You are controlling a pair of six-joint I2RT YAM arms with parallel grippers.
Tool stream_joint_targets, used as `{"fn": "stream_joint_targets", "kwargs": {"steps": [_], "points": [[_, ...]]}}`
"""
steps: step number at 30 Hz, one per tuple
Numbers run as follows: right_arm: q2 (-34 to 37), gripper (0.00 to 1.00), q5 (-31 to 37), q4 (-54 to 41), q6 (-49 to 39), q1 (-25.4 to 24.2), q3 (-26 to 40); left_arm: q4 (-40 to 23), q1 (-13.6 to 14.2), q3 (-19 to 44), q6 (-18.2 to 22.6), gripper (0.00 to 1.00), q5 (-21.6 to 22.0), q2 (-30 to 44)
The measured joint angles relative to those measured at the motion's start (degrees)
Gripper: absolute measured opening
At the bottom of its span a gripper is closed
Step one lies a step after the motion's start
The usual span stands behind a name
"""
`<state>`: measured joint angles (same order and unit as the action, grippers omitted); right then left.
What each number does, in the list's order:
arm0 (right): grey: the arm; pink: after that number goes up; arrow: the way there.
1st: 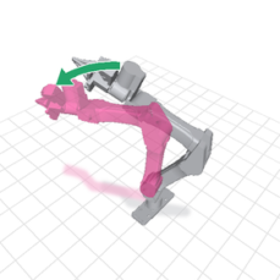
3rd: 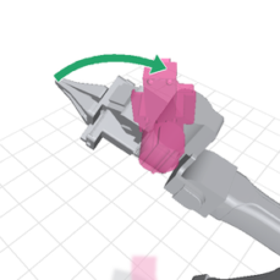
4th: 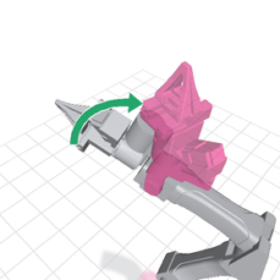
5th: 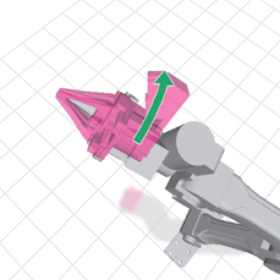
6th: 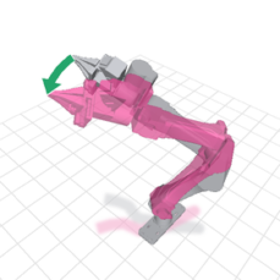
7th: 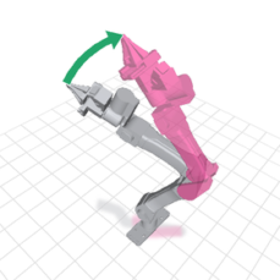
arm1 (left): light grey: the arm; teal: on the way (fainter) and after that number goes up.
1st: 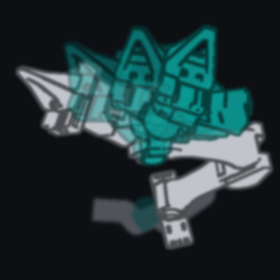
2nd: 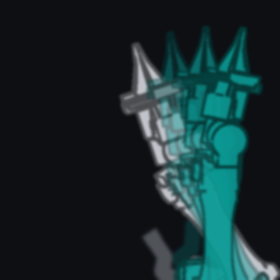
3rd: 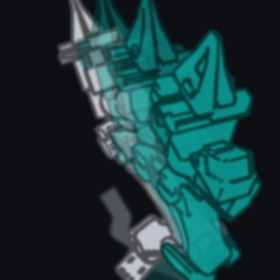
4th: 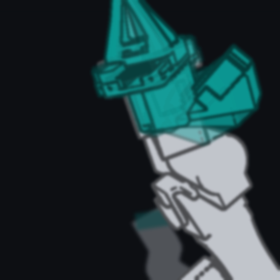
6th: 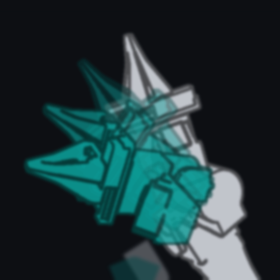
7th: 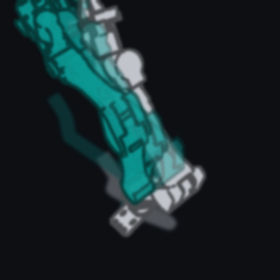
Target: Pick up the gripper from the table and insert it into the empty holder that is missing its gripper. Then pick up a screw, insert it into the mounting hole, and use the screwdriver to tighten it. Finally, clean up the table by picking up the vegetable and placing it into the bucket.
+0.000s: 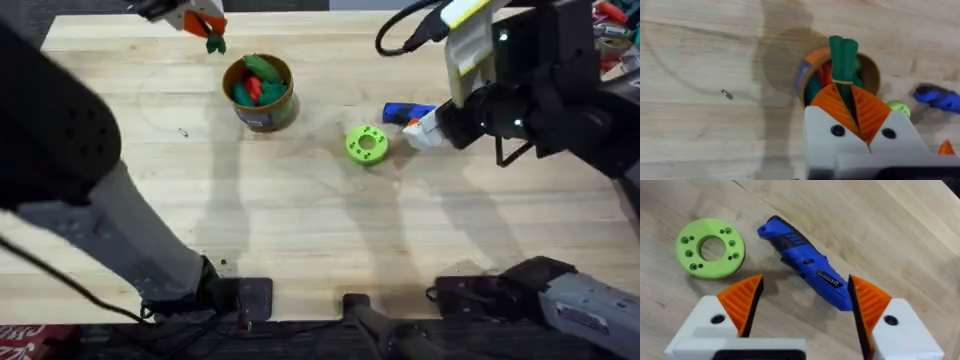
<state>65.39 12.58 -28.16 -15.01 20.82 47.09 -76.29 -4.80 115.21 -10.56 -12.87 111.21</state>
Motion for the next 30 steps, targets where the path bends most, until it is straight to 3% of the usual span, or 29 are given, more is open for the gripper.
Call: {"fn": "stream_joint_targets", "kwargs": {"steps": [8, 12, 21, 25, 30], "points": [[0.0, 0.982, 0.0, 0.0, 0.0, 0.0, 0.0, -4.0, 8.1, 0.3, 0.5, 0.02, 2.8, -6.9], [0.0, 0.982, 0.0, 0.0, 0.0, 0.0, 0.0, -1.3, 10.6, -3.5, 0.0, 0.02, 4.1, -6.9], [0.0, 0.982, 0.0, 0.0, 0.0, 0.0, 0.0, 11.1, 11.2, -19.5, -1.9, 0.02, 5.4, -5.4], [0.0, 0.982, 0.0, 0.0, 0.0, 0.0, 0.0, 12.8, 11.4, -22.6, -2.8, 0.028, 5.9, -5.4], [0.0, 0.982, 0.0, 0.0, 0.0, 0.0, 0.0, 10.4, 11.4, -22.7, -3.4, 0.201, 6.3, -5.9]]}}
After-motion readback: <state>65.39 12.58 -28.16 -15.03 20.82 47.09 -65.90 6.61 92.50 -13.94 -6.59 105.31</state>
